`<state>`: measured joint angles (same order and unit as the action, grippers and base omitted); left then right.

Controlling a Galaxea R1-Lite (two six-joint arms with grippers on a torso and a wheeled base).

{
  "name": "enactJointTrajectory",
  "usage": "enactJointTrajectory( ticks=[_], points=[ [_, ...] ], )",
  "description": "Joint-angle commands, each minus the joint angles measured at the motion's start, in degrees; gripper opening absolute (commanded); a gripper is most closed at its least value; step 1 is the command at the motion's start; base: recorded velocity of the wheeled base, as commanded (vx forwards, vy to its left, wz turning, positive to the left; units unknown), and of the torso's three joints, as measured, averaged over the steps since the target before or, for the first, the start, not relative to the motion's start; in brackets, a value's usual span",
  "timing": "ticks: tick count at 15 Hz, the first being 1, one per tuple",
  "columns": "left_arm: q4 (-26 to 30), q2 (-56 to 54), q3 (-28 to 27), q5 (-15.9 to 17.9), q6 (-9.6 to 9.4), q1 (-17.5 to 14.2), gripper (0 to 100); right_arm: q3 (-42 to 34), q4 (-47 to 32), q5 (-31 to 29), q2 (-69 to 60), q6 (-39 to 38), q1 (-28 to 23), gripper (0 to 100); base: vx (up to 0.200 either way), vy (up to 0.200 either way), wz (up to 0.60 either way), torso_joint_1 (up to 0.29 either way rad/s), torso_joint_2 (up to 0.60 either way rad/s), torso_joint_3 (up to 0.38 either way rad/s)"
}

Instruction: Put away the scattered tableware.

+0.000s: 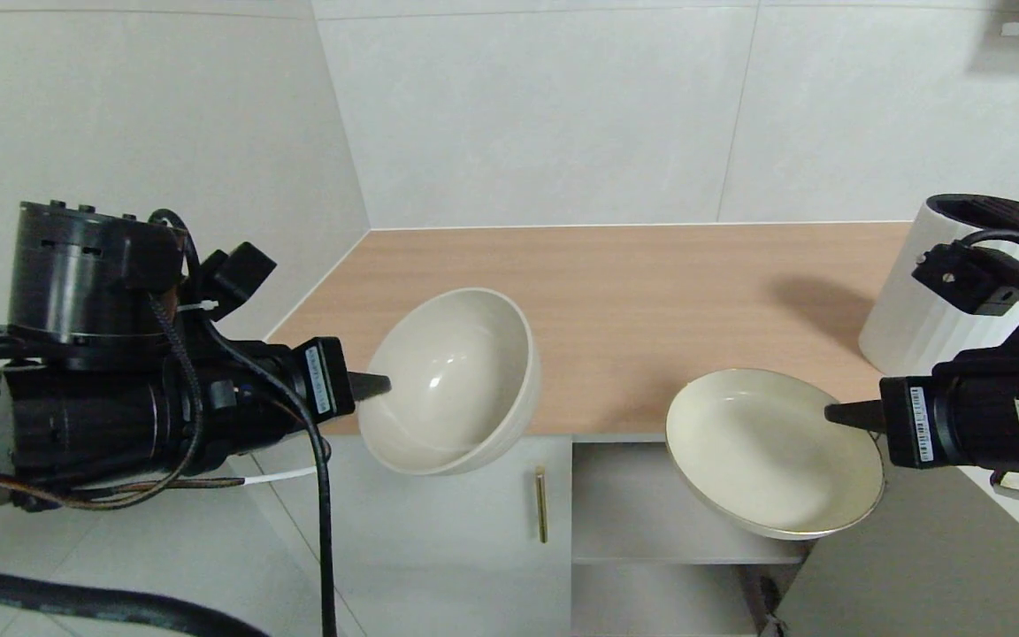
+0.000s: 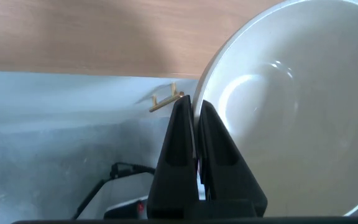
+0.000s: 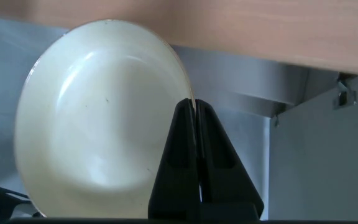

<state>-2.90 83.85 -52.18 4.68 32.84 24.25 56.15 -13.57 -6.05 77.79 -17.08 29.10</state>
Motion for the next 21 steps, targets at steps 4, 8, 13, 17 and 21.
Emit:
enactJointTrajectory(
  ticks=[4, 8, 13, 17, 21],
  points=[
    [0.0, 0.18, 0.23, -0.02, -0.15, 0.1, 0, -0.25, 0.03, -0.02, 1.4, 0.2, 0.08, 0, 0.0, 0.0, 0.0, 0.0, 0.0, 0.0],
    [0.0, 0.26, 0.94, -0.02, -1.64, 0.63, 0, -0.69, 0.03, -0.02, 2.28, 0.64, -0.01, 0, 0.0, 0.0, 0.0, 0.0, 0.0, 0.0],
    [0.0, 0.26, 0.94, -0.02, -1.73, 0.71, 0, -0.69, 0.03, -0.02, 2.37, 0.64, 0.08, 0, 0.0, 0.0, 0.0, -0.118, 0.28, 0.153],
    [0.0, 0.53, 1.02, -0.02, -1.73, 0.71, 0, -0.69, 0.03, -0.02, 2.46, 0.64, 0.08, 0, 0.0, 0.0, 0.0, -0.198, 0.48, 0.277],
    [0.0, 0.62, 1.11, -0.02, -1.73, 0.8, 0, -0.78, 0.12, -0.02, 3.25, 0.64, 0.08, 0, 0.0, 0.0, 0.0, -0.182, 0.46, 0.289]
  ],
)
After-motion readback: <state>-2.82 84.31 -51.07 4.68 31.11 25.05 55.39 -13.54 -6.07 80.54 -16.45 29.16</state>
